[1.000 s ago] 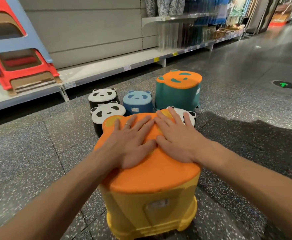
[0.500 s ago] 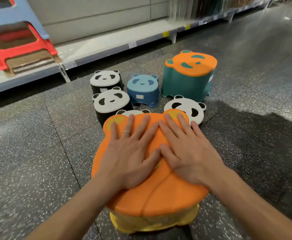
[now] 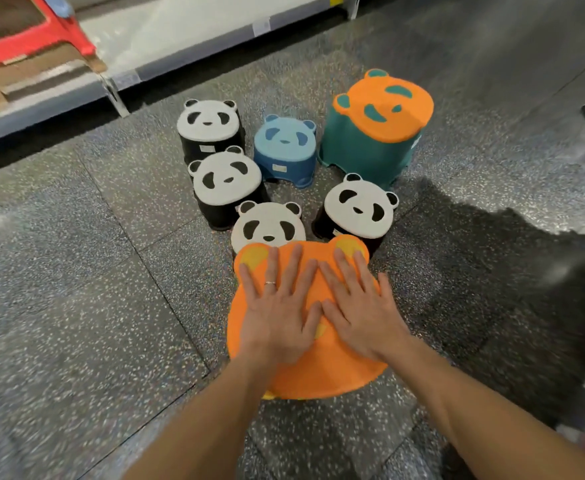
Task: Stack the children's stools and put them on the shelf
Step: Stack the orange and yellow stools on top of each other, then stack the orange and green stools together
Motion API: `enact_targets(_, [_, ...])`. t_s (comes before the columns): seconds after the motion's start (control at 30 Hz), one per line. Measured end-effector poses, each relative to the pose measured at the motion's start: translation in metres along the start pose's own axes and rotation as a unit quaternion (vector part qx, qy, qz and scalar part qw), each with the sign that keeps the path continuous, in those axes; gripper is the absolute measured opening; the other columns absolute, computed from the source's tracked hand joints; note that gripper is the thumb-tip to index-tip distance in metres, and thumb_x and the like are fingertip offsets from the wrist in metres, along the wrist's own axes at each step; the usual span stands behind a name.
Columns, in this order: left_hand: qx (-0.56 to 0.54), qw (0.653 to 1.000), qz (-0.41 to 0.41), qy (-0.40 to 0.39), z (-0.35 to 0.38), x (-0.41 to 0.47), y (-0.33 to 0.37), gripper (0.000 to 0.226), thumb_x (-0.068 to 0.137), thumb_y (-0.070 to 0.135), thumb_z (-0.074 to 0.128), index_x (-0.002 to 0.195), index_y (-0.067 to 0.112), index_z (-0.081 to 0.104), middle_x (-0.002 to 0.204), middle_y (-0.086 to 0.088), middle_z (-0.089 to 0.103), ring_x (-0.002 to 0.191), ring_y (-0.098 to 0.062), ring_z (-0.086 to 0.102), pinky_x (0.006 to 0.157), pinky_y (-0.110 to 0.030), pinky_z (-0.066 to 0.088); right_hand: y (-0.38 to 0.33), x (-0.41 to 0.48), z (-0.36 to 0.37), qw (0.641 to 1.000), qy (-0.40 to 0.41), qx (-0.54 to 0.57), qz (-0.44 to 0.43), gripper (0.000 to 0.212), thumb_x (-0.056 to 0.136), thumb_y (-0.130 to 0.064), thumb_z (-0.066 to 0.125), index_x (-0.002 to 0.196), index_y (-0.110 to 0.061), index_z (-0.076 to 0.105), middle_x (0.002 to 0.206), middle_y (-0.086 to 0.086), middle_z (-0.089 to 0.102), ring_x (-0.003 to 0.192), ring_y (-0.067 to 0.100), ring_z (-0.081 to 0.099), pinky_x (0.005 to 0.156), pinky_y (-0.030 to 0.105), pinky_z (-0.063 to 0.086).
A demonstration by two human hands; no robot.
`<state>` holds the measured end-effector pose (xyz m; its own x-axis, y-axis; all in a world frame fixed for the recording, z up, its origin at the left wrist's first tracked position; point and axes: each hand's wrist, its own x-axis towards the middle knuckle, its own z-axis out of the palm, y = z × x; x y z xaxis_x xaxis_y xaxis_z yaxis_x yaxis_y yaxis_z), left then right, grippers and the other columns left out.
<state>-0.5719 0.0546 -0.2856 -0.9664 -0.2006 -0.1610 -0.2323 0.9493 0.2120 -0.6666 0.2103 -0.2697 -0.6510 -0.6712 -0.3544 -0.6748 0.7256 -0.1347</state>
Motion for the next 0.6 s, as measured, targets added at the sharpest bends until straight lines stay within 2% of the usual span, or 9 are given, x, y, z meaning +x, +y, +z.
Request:
enact_targets(0.1, [0.006, 1.000, -0.001, -0.023, -0.002, 0.001, 0.000, 0.072, 0.105, 0.058, 0.020, 0.169, 0.031, 0.001, 0.176, 0.000, -0.016, 0.161, -0.038, -0.019, 0.117, -0.079, -0.006, -0.001, 0.003, -0.007, 0.999, -0.033, 0.004, 0.008, 0.068, 0.099, -0.060, 0.007, 0.160, -0.038, -0.015, 0.165, -0.006, -0.032, 0.154, 0.025, -0.027, 0.120, 0.065, 0.011])
enact_targets(0.27, [0.013, 0.998, 0.004, -0.055, -0.011, 0.006, -0.001, 0.072, 0.106, 0.057, 0.026, 0.169, 0.027, 0.011, 0.178, -0.006, -0.004, 0.161, -0.045, -0.008, 0.116, -0.083, -0.001, -0.002, 0.009, -0.019, 0.995, -0.104, -0.002, 0.010, 0.066, 0.096, -0.061, -0.003, 0.150, -0.039, -0.034, 0.158, -0.005, -0.046, 0.146, 0.025, -0.042, 0.120, 0.066, 0.000])
enact_targets(0.37, [0.017, 0.996, 0.000, -0.084, -0.019, 0.008, -0.001, 0.072, 0.104, 0.056, 0.028, 0.168, 0.027, 0.015, 0.178, -0.007, 0.000, 0.161, -0.046, -0.004, 0.116, -0.083, -0.003, -0.004, 0.013, -0.024, 0.988, -0.150, -0.006, 0.016, 0.064, 0.102, -0.056, 0.003, 0.151, -0.036, -0.035, 0.154, -0.004, -0.051, 0.143, 0.026, -0.047, 0.120, 0.068, -0.003])
enact_targets(0.47, [0.001, 0.992, -0.003, -0.126, -0.025, 0.012, -0.001, 0.072, 0.103, 0.056, 0.032, 0.167, 0.027, 0.019, 0.178, -0.008, 0.005, 0.161, -0.047, -0.001, 0.114, -0.083, -0.003, -0.006, 0.016, -0.028, 0.986, -0.168, -0.022, 0.011, 0.064, 0.101, -0.054, 0.001, 0.151, -0.034, -0.036, 0.151, -0.004, -0.053, 0.141, 0.027, -0.048, 0.118, 0.070, -0.003])
enact_targets(0.53, [0.008, 0.990, -0.004, -0.144, -0.028, 0.015, -0.002, 0.072, 0.102, 0.056, 0.035, 0.166, 0.026, 0.026, 0.176, -0.010, 0.014, 0.159, -0.050, 0.008, 0.111, -0.083, 0.001, -0.006, 0.015, -0.025, 0.985, -0.170, -0.012, 0.015, 0.065, 0.105, -0.053, 0.006, 0.153, -0.033, -0.031, 0.154, -0.002, -0.050, 0.142, 0.029, -0.047, 0.115, 0.072, -0.002])
enact_targets(0.57, [0.013, 0.989, -0.007, -0.150, -0.030, 0.017, -0.002, 0.072, 0.099, 0.057, 0.038, 0.163, 0.024, 0.035, 0.174, -0.012, 0.025, 0.156, -0.053, 0.020, 0.109, -0.083, 0.006, -0.007, 0.014, -0.027, 0.988, -0.150, -0.012, 0.013, 0.066, 0.105, -0.053, 0.011, 0.157, -0.030, -0.023, 0.160, 0.000, -0.042, 0.146, 0.032, -0.039, 0.114, 0.074, 0.000])
enact_targets(0.6, [0.020, 0.986, -0.005, -0.165, -0.036, 0.020, -0.002, 0.072, 0.096, 0.057, 0.041, 0.159, 0.023, 0.044, 0.169, -0.013, 0.036, 0.151, -0.055, 0.033, 0.107, -0.082, 0.011, -0.009, 0.013, -0.034, 0.991, -0.135, -0.017, 0.012, 0.069, 0.104, -0.053, 0.019, 0.162, -0.026, -0.008, 0.168, 0.006, -0.025, 0.152, 0.037, -0.023, 0.112, 0.077, 0.006])
